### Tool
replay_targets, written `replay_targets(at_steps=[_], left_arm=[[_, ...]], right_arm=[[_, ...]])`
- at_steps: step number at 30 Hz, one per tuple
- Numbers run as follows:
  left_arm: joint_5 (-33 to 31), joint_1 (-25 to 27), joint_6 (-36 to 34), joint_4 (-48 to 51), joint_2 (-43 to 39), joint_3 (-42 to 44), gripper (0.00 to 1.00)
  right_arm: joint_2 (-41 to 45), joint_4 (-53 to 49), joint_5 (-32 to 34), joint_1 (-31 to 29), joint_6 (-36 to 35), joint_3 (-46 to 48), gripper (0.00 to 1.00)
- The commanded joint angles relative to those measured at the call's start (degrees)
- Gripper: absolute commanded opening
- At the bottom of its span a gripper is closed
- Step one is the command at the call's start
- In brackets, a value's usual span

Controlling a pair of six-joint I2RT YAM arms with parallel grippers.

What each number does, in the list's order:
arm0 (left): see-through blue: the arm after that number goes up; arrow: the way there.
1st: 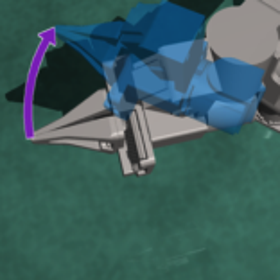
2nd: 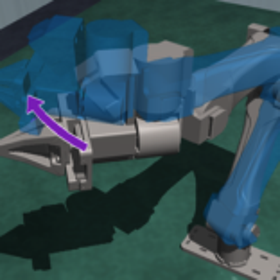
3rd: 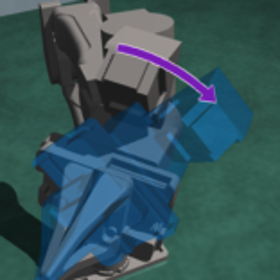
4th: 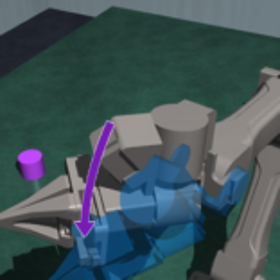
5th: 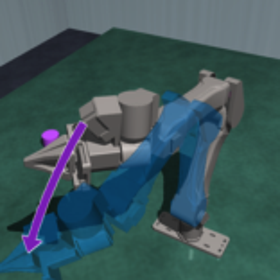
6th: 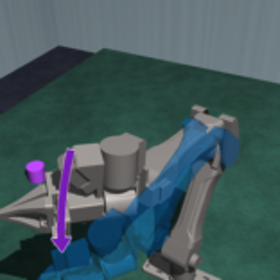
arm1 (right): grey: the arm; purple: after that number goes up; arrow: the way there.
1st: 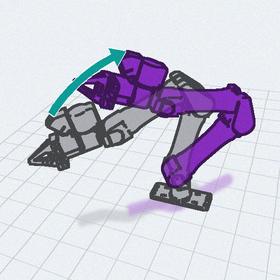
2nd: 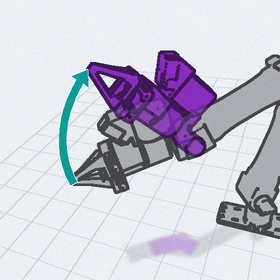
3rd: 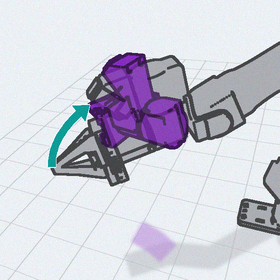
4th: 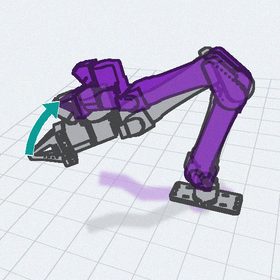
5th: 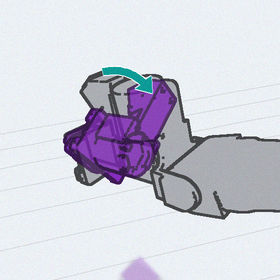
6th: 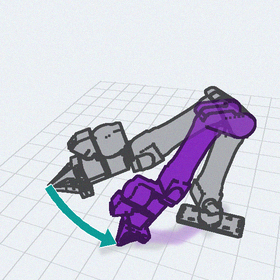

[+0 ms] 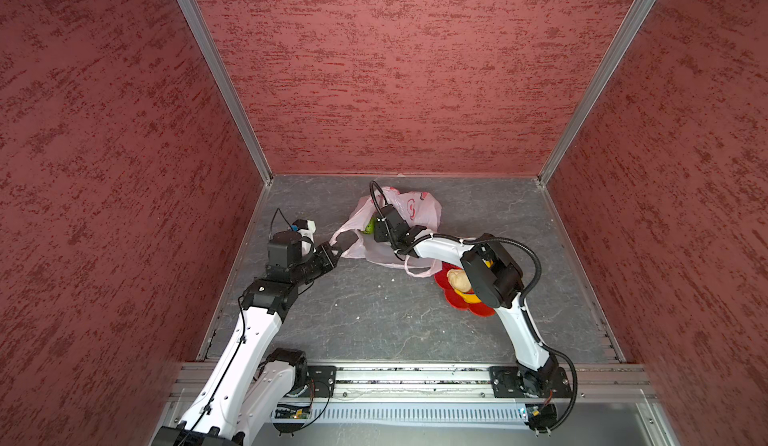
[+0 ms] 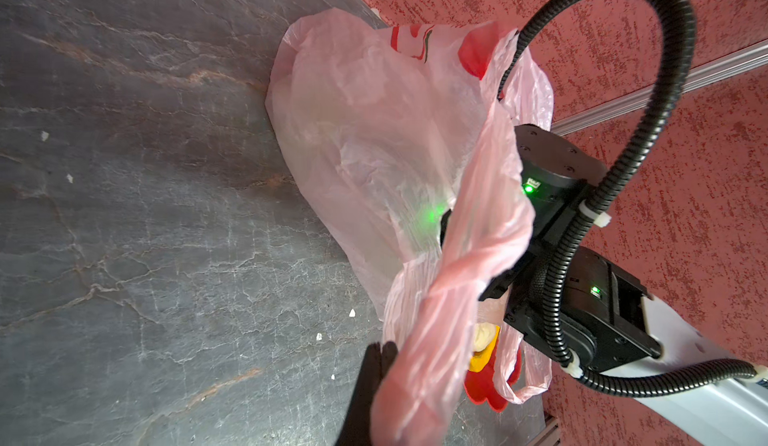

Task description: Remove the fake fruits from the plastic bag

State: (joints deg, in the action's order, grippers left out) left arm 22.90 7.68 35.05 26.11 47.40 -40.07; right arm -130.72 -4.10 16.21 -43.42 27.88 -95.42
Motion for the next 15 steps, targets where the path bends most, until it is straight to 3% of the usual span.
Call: replay_targets(at_steps=[1, 15], left_arm=[[0.84, -0.26, -1.47, -0.84, -0.18, 0.68, 0.00], [1.19, -0.34, -1.00, 1.01, -3.57, 2.68, 0.00]], right_arm=[[0.77, 3.10, -2.78, 0.26, 3.98, -1.85, 0.62], [-3.20, 9.41, -11.01, 0.27, 21.46, -5.40, 0.76]])
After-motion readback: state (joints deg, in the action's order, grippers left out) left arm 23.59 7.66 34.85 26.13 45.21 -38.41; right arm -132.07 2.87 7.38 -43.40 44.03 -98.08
